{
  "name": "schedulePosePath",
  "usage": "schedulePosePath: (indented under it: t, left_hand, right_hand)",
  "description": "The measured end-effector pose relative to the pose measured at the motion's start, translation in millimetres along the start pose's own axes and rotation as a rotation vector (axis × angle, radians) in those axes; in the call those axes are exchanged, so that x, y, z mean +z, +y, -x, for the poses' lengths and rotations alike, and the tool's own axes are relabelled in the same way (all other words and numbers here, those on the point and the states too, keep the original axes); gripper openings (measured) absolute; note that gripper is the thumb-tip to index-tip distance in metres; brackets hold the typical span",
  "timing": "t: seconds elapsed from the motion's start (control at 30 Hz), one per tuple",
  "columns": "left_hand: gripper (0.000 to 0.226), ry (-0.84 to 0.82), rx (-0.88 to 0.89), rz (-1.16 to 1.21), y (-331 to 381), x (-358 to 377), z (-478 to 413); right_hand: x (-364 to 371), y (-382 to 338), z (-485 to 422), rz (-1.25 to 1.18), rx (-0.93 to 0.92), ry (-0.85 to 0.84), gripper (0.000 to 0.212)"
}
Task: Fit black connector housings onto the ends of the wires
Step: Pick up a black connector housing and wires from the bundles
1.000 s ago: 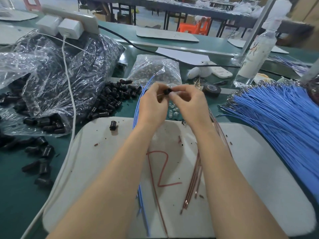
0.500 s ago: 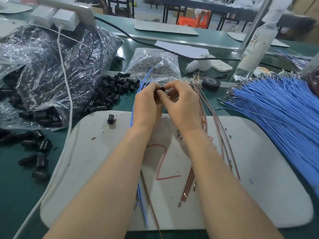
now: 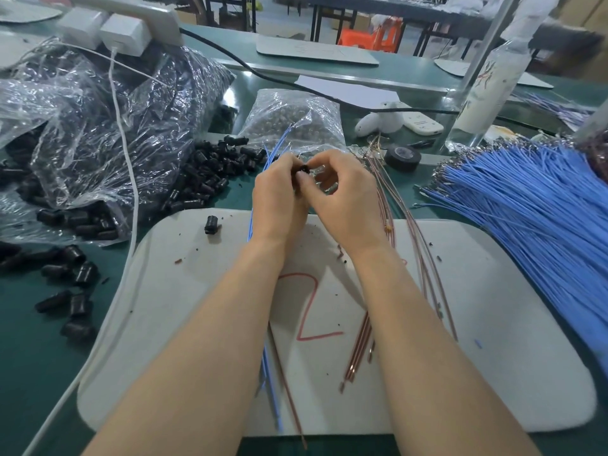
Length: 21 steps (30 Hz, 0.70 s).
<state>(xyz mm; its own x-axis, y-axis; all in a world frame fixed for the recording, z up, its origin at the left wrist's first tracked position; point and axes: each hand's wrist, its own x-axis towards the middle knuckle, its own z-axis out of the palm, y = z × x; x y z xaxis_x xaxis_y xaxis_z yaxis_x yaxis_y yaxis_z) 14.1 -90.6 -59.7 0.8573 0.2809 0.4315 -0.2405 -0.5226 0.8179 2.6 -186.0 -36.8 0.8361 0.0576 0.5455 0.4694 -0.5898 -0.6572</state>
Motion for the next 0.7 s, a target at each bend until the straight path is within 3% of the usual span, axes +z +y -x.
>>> schedulePosePath:
  t: [0.33, 0.7]
  left_hand:
    - [0.009, -0.011, 0.015, -0.031, 2.6, 0.0, 0.5]
    - [0.007, -0.032, -0.008, -0.040, 4.4, 1.1, 1.0]
  right_hand:
    - [-23.4, -0.2, -10.5, -0.117, 0.065, -0.057, 0.008]
    - [-27.5, -4.0, -10.3, 0.035, 0.048, -0.089, 0.008]
